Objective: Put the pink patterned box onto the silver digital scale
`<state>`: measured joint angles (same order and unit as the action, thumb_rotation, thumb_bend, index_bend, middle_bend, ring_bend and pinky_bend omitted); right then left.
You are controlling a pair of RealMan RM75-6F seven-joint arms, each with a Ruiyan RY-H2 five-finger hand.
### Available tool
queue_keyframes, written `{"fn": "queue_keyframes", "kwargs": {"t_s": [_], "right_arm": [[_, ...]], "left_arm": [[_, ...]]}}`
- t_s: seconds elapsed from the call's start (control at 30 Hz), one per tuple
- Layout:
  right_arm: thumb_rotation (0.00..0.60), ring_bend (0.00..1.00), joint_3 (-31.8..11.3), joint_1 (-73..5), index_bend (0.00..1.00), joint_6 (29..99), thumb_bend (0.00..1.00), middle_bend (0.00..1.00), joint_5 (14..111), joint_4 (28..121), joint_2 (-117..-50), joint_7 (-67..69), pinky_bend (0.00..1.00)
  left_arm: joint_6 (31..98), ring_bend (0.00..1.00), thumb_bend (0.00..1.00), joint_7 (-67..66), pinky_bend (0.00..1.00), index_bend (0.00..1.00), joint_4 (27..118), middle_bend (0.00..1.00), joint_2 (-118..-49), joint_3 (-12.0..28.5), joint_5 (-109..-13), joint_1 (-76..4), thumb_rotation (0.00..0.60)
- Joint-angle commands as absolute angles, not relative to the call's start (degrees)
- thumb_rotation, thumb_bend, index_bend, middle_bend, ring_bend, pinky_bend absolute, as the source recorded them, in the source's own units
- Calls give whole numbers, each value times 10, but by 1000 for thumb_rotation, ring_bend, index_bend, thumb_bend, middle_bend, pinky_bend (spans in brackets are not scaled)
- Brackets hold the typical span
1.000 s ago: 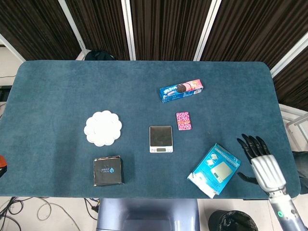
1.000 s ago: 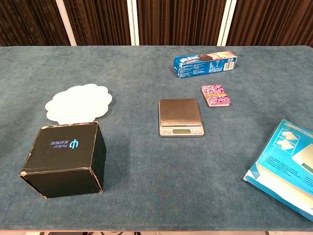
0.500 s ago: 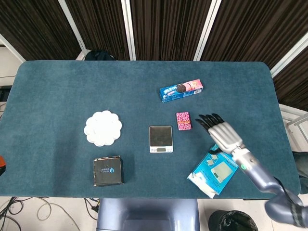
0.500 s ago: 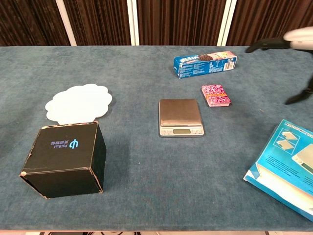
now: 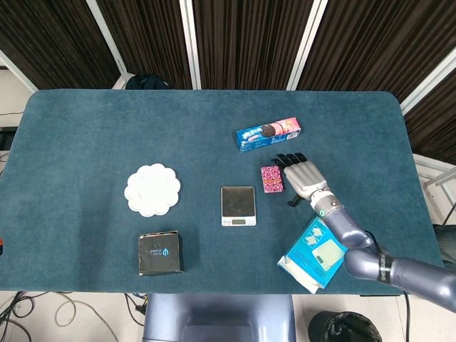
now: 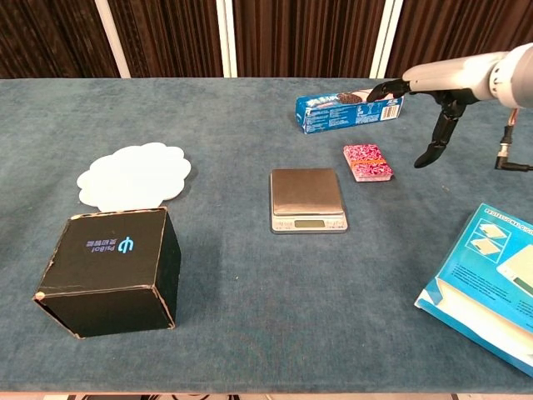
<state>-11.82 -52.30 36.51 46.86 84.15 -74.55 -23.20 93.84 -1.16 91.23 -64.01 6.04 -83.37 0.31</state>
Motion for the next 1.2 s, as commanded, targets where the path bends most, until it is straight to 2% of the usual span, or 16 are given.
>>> {"fn": "queue_keyframes", "kwargs": {"t_s": [0.03, 0.3, 0.47, 0.63, 1.2], "right_arm": [[600, 0, -107, -531, 0, 364, 192, 1, 462, 820, -760, -234, 0], [600, 0, -90, -538, 0, 360, 199, 28, 474, 774, -797, -212, 0], [600, 0, -88, -544, 0, 372, 274, 76, 481, 739, -827, -208, 0], [600, 0, -83, -550, 0, 369, 335, 83, 480, 709, -848, -207, 0], [600, 0, -74, -578, 0, 339, 359, 190, 448, 637, -897, -217, 0]], "left_arm": [[939, 0, 664, -13, 0, 55, 912, 0, -640, 60, -834, 3, 600], [941, 0, 664, -19, 0, 55, 912, 0, -643, 61, -834, 3, 600], [940, 0, 664, -20, 0, 55, 911, 0, -643, 62, -833, 3, 600], [940, 0, 664, -16, 0, 55, 910, 0, -642, 64, -829, 4, 600], [939, 0, 664, -21, 0, 56, 910, 0, -642, 64, -828, 4, 600]]}}
